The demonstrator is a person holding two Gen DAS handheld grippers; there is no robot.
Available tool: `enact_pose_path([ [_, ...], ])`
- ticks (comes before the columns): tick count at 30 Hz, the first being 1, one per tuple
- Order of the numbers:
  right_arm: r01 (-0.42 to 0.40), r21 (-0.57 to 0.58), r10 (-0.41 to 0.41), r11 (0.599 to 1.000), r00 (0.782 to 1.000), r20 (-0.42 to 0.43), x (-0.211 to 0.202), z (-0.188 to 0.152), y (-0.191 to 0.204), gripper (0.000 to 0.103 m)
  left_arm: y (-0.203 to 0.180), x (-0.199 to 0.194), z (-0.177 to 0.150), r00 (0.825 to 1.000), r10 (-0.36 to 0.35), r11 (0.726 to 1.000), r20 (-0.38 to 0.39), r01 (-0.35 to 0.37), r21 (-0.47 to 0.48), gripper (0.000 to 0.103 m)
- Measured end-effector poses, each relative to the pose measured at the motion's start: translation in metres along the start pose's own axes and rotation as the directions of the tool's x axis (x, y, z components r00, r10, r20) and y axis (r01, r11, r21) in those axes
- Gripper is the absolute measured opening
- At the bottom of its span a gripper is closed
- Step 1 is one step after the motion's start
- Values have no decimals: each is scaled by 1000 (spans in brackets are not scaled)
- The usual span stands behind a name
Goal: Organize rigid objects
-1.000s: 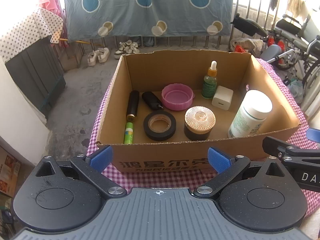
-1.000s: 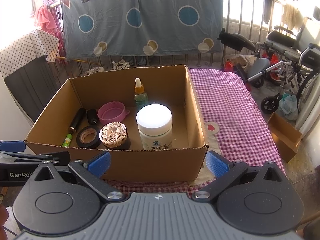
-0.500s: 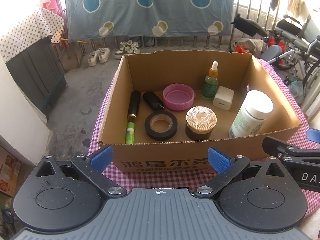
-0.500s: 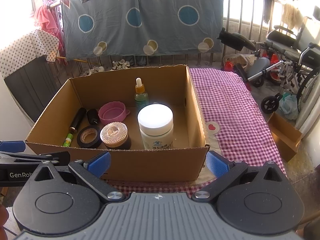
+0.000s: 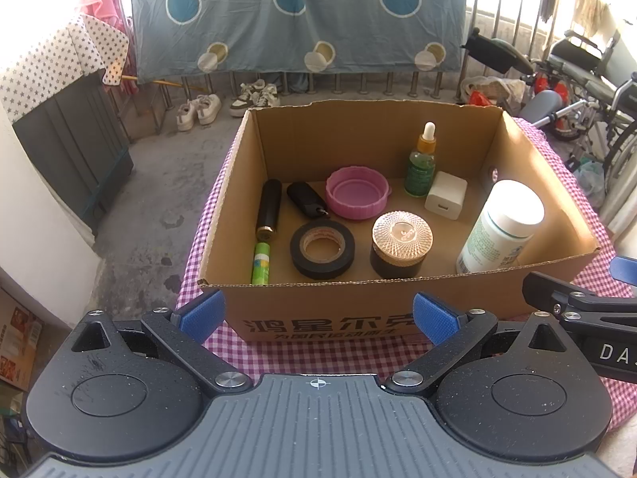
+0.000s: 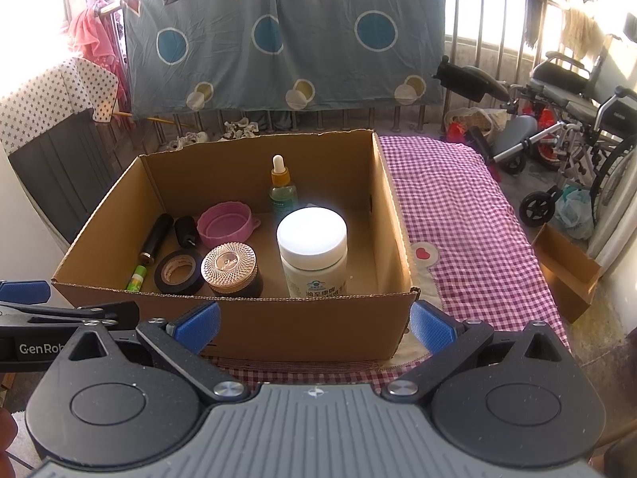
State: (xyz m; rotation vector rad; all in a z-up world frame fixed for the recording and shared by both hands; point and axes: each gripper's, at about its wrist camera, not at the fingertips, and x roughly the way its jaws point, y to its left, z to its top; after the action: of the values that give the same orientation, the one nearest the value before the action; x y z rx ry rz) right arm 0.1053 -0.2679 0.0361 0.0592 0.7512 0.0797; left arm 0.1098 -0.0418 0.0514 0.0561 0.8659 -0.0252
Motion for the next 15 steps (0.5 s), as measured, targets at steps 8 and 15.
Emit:
enact_pose_path([
  [8, -1, -1, 1, 1000, 1000, 0, 0, 0, 0, 103, 1, 0, 0, 1000, 1, 1000, 0, -1, 0, 101],
  [15, 0, -2, 0, 1000, 1000, 1, 0, 1, 1, 103, 0, -1, -1, 1000, 2, 1000, 2, -2, 0, 101],
])
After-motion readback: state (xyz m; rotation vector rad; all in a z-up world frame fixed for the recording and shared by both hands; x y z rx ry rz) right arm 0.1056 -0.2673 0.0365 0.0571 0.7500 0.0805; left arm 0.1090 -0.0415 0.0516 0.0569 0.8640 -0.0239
